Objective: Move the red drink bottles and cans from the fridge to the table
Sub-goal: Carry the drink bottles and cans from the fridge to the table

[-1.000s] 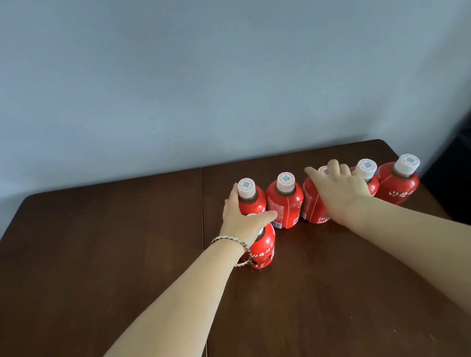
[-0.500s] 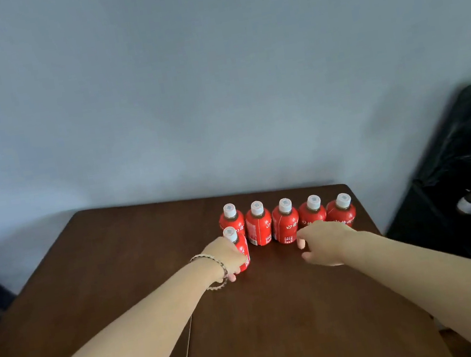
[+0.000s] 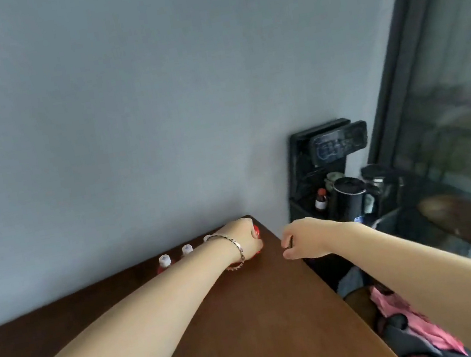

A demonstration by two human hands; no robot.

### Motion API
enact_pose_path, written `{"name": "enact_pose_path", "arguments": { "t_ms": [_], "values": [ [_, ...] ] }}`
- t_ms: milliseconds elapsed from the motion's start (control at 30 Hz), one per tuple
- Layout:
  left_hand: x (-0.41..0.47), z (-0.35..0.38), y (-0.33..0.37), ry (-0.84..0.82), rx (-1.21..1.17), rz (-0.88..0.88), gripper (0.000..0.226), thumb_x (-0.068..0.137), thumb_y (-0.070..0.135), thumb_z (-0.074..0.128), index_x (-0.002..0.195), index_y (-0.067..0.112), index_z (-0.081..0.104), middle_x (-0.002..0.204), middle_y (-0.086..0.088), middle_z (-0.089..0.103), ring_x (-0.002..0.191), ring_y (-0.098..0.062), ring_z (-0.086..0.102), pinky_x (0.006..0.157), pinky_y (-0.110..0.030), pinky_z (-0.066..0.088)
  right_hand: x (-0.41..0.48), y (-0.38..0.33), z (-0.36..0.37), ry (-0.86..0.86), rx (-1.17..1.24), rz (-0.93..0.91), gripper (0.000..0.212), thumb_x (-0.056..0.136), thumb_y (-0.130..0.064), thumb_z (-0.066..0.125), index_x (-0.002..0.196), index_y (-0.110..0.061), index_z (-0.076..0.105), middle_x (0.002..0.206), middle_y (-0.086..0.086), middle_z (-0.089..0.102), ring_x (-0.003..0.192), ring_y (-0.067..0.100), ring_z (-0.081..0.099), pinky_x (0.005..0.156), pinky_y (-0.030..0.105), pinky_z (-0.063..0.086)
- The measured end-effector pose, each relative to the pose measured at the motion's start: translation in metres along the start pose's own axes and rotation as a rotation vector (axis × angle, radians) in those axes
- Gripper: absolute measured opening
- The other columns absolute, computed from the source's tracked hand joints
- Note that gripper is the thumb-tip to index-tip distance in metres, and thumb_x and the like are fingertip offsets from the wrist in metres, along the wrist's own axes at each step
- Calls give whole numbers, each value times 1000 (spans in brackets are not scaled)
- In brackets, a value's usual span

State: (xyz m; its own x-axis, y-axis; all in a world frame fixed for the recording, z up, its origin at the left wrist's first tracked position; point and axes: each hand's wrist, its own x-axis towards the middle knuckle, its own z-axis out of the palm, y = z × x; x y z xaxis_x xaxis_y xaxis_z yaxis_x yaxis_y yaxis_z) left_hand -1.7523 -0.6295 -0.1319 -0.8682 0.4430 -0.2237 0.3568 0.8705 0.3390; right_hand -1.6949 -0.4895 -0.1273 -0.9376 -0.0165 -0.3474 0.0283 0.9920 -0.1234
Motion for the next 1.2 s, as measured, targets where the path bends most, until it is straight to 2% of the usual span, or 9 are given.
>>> {"name": "enact_pose_path", "arguments": {
  "t_ms": [67, 133, 233, 400, 600, 767, 933, 1067, 1200],
  "values": [
    [-15, 2, 28, -28, 67, 114, 27, 82, 26, 49, 58, 14, 50, 64, -3, 55, 63, -32, 48, 61, -33, 46, -43, 7, -3, 44, 6, 88, 38, 96, -31, 47, 125, -10, 58, 130, 6, 56, 120, 24, 51, 98, 30, 41],
    [-31, 8, 63, -42, 102, 243, 22, 87, 26, 49, 77, 16, 65, 73, -3, 61, 73, -28, 58, 67, -28, 45, -88, 21, -4, 86, 39, 186, 38, 96, -31, 47, 125, -9, 58, 130, 7, 56, 119, 25, 52, 95, 29, 42],
    [-54, 18, 120, -70, 118, 417, 24, 90, 23, 47, 98, 10, 65, 94, -8, 66, 85, -27, 62, 72, -29, 46, -153, 46, -2, 143, 46, 333, 37, 95, -30, 48, 124, -9, 59, 129, 5, 57, 117, 26, 53, 94, 29, 43],
    [-113, 39, 242, -53, 167, 750, 22, 89, 26, 50, 98, 12, 65, 104, -8, 66, 95, -26, 62, 80, -30, 48, -283, 100, 11, 239, 63, 607, 36, 93, -32, 50, 121, -11, 60, 124, 5, 59, 111, 25, 57, 92, 32, 46],
    [-231, 98, 407, -15, 247, 1108, 25, 91, 27, 47, 103, 12, 62, 104, -7, 65, 95, -25, 61, 73, -28, 45, -476, 162, 47, 383, 172, 962, 29, 89, -29, 59, 113, -16, 66, 117, 6, 66, 109, 24, 60, 95, 32, 47],
    [-340, 165, 529, -64, 230, 1279, 22, 87, 27, 50, 97, 15, 65, 108, -7, 66, 98, -26, 63, 84, -31, 50, -644, 202, 87, 450, 198, 1187, 26, 89, -28, 61, 111, -15, 67, 116, 5, 66, 107, 22, 61, 88, 25, 46],
    [-461, 226, 645, -70, 247, 1460, 28, 88, 29, 49, 108, 15, 64, 116, -7, 63, 106, -26, 60, 83, -29, 47, -808, 234, 130, 479, 246, 1402, 18, 90, -29, 61, 103, -19, 68, 111, 3, 67, 100, 20, 64, 90, 36, 52],
    [-565, 269, 730, -65, 302, 1659, 30, 93, 26, 43, 113, 13, 62, 120, -5, 61, 110, -25, 58, 85, -35, 48, -929, 252, 166, 506, 270, 1581, 19, 91, -27, 56, 104, -18, 67, 109, 2, 67, 94, 18, 62, 83, 30, 51],
    [-640, 310, 796, -95, 308, 1810, 29, 92, 28, 45, 109, 11, 62, 112, -5, 63, 102, -24, 60, 74, -31, 45, -1015, 267, 197, 463, 309, 1763, 24, 90, -28, 53, 109, -17, 64, 113, 1, 64, 101, 20, 61, 88, 34, 51]
  ]
}}
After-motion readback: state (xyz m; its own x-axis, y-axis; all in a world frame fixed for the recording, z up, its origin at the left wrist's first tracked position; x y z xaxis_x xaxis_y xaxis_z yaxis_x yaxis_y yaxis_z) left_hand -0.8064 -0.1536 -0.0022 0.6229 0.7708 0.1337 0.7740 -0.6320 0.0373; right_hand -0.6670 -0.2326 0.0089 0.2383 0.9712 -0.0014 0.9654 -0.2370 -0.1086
